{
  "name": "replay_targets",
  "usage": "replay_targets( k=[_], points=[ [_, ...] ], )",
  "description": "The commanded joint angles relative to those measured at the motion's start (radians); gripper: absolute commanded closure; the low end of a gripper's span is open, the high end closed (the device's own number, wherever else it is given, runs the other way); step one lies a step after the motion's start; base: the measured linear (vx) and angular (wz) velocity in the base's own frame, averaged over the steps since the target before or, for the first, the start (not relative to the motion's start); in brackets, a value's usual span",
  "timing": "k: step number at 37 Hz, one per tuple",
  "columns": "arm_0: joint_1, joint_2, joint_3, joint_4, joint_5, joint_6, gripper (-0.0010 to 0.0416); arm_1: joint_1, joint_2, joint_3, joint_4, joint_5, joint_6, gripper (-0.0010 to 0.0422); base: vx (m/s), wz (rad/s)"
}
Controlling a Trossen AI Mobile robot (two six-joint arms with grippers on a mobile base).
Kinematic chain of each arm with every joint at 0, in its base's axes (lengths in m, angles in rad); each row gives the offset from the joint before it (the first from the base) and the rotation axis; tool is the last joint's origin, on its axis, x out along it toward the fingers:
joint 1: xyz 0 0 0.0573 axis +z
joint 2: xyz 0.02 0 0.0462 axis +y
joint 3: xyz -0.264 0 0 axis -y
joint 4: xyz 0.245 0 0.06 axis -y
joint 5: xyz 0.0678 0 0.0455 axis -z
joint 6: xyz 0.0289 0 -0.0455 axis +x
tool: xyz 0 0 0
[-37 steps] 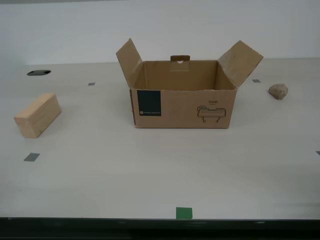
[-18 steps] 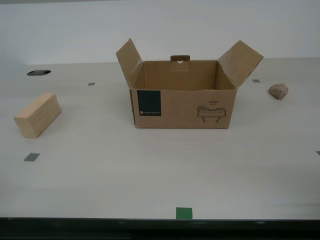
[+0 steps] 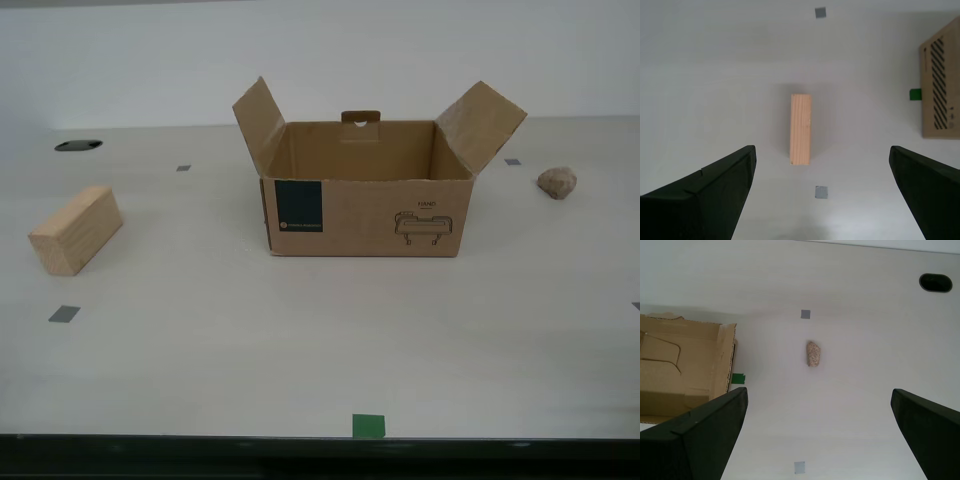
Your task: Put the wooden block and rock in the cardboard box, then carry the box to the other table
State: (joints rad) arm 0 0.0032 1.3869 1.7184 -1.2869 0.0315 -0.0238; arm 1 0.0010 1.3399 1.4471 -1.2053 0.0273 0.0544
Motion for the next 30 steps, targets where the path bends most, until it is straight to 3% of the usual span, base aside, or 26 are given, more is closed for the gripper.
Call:
replay_targets(
  k=[1, 14, 30],
  points=[
    [0.000, 0.000, 0.000, -0.002, 0.005, 0.006, 0.0006, 0.001, 0.047, -0.002, -0.002, -0.003, 0.013, 0.0048, 0.000, 0.000],
    [-0.056, 0.014, 0.000, -0.019, 0.004, 0.013, 0.0005, 0.000, 0.175, -0.006, 0.015, -0.002, 0.044, 0.0048, 0.000, 0.000],
    [-0.090, 0.134, 0.000, -0.008, 0.003, -0.001, 0.0006, 0.000, 0.193, -0.011, 0.054, -0.002, 0.044, 0.0048, 0.000, 0.000]
  ],
)
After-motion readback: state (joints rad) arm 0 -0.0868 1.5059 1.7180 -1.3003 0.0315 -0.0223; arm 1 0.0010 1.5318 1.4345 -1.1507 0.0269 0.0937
